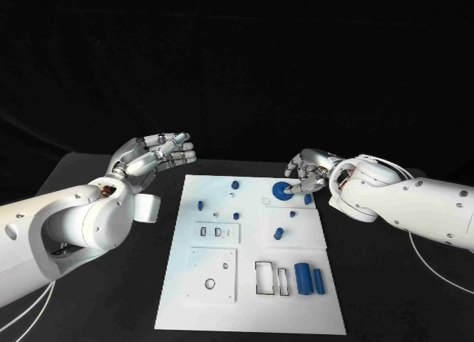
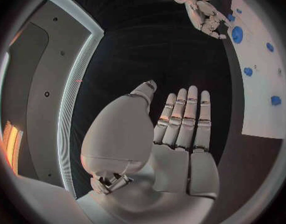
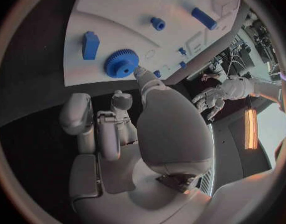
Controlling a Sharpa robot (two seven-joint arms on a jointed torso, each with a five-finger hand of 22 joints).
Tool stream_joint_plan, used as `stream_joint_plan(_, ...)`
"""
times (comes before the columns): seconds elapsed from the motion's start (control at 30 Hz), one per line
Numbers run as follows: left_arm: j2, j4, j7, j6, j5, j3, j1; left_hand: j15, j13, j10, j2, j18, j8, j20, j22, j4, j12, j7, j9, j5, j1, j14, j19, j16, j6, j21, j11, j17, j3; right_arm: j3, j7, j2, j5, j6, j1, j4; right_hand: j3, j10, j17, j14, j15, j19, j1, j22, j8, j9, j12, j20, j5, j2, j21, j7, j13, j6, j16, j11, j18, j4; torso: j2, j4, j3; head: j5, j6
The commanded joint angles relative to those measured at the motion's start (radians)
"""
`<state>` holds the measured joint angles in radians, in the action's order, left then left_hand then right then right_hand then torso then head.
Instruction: Assemble the parts on the task board
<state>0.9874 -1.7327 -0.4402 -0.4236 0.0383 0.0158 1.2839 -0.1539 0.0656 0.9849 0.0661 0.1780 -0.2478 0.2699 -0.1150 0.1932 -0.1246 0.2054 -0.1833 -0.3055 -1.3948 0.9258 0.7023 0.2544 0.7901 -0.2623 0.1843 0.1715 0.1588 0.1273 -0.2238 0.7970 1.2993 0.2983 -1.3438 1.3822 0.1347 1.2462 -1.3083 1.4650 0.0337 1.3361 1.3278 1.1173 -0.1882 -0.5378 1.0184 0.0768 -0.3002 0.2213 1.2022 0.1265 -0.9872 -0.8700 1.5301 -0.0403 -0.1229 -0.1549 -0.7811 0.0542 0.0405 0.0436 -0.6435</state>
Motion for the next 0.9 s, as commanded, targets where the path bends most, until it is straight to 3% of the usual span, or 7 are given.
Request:
stream_joint_plan(0.03, -0.002, -0.001, -0.004, 0.02, 0.003, -0.001, 0.001, -0.004, 0.0, 0.003, -0.001, 0.005, 0.001, 0.001, 0.001, 0.006, 0.004, 0.024, 0.001, 0.004, -0.006, 0.0, 0.006, -0.003, -0.006, -0.003, 0.006, 0.001, 0.002, 0.0, -0.009, -0.01, 0.002, -0.039, 0.004, -0.008, -0.001, 0.008, -0.157, 0.085, -0.005, 0.008, 0.012, 0.003, 0.007, -0.001, 0.011, 0.001, 0.0, -0.002, 0.006, -0.001, -0.011, 0.007, 0.005, -0.002, 0.019, -0.008, 0.0, 0.0001, 0.0015, 0.0, -0.003)
stream_joint_plan(0.9, -0.002, 0.003, -0.001, 0.023, 0.003, -0.001, 0.001, -0.004, 0.0, 0.004, -0.002, 0.005, 0.002, 0.001, 0.002, 0.007, 0.006, 0.024, 0.001, 0.006, -0.007, 0.0, 0.006, -0.004, -0.006, -0.003, 0.007, 0.002, 0.002, 0.004, -0.002, -0.046, -0.005, -0.059, 0.021, -0.053, -0.002, 0.027, -0.182, 0.089, -0.007, 0.012, 0.044, 0.021, 0.006, -0.003, 0.08, 0.003, -0.02, -0.017, 0.015, 0.0, -0.078, -0.001, 0.014, -0.003, 0.021, -0.055, 0.001, 0.001, 0.0012, 0.002, -0.02)
